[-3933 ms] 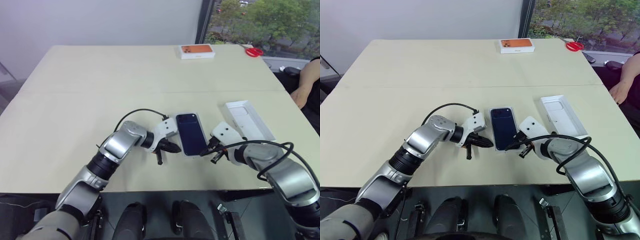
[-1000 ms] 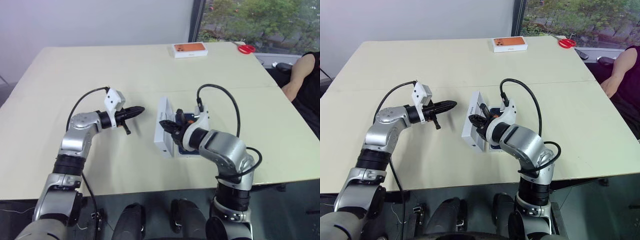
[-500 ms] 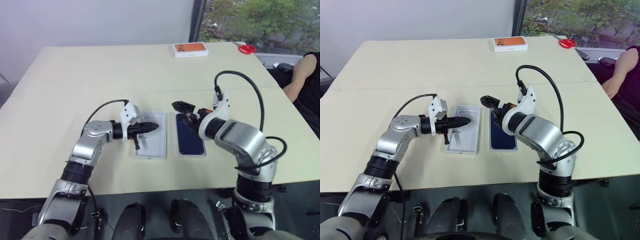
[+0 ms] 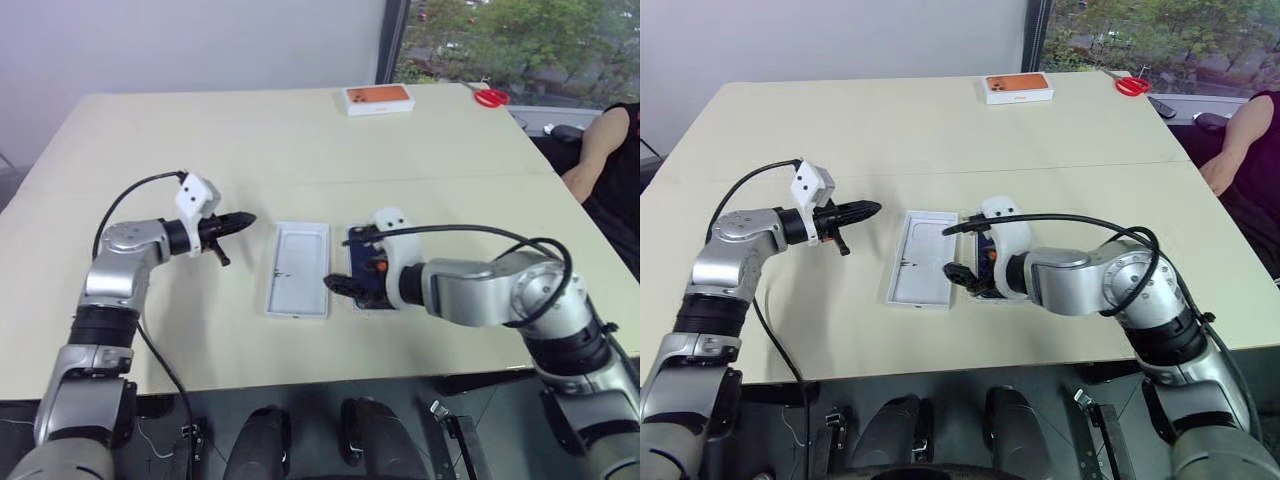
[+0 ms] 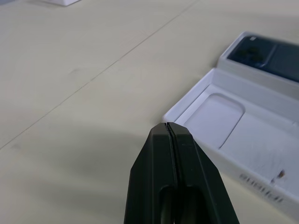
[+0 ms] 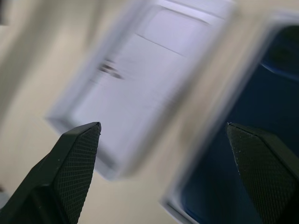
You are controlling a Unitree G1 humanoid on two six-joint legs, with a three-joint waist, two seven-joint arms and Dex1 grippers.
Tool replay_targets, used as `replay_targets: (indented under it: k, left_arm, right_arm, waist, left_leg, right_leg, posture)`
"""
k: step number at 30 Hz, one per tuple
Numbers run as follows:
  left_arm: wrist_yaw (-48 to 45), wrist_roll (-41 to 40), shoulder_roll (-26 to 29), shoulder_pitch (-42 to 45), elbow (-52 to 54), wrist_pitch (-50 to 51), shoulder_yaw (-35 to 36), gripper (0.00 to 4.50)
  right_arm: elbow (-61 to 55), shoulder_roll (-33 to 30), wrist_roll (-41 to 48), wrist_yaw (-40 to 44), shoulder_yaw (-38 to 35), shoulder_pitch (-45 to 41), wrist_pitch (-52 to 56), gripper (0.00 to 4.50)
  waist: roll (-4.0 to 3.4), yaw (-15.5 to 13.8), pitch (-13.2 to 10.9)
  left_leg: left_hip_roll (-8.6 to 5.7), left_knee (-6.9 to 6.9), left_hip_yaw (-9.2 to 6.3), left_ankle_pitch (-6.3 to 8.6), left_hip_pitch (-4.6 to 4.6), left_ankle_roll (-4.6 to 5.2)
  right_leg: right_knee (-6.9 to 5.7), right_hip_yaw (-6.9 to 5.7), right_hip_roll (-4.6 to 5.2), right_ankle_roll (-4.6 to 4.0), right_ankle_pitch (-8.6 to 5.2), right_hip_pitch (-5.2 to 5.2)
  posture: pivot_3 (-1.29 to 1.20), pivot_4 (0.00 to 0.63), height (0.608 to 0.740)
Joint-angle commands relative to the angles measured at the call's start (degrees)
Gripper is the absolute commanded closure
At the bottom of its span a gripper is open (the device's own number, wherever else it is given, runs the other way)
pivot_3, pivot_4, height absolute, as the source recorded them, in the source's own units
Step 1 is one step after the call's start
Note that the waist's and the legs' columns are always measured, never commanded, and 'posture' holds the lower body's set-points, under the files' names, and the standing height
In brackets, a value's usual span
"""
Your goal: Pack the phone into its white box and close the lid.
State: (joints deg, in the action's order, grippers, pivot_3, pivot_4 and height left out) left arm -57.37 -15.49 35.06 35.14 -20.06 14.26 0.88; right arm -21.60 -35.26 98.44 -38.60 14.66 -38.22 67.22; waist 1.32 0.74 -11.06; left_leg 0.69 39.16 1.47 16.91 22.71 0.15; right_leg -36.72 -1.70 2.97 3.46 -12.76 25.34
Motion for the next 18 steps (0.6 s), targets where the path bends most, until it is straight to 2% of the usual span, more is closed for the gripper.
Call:
replay_targets:
  k: [1,7,16,18]
  left_arm:
    - [0.11,0.81,0.48,-0.65,1.37,-1.58,0.25,4.5]
    - [0.47,1.08,-0.18,-2.38,3.23,-1.35,0.23,4.5]
    - [1.57,0.42,-0.65,-3.36,4.79,-0.35,1.15,4.5]
    - [1.79,0.27,-0.71,-3.4,4.91,-0.29,1.26,4.5]
  right_arm:
    - [2.13,2.85,-2.56,1.81,2.11,-2.82,0.32,0.04]
    - [7.08,7.18,-3.45,1.31,2.8,-4.2,0.49,0.04]
    - [11.96,11.41,-9.76,0.5,2.11,-4.52,3.95,0.04]
    - [12.77,12.36,-11.03,0.79,1.86,-4.65,4.79,0.55]
  waist:
    - [0.0,-0.03,0.0]
    - [0.01,-0.04,0.0]
    - [0.0,0.01,0.01]
    - [0.0,0.03,0.01]
  left_leg:
    - [0.01,0.0,0.01,0.0,0.03,0.0]
    - [-0.01,0.0,0.0,0.0,0.38,-0.01]
    - [-0.02,0.0,0.04,0.0,0.5,0.0]
    - [-0.02,0.0,0.04,0.0,0.49,0.0]
  right_leg:
    - [0.04,0.0,0.02,-0.01,0.01,0.01]
    - [0.27,-0.08,0.24,-0.02,0.05,0.17]
    - [0.42,-0.15,0.33,-0.06,0.1,0.21]
    - [0.42,-0.16,0.32,-0.06,0.11,0.21]
  posture:
    - [0.0,0.15,0.74]
    - [0.0,0.15,0.74]
    - [0.0,0.15,0.74]
    - [0.0,0.15,0.74]
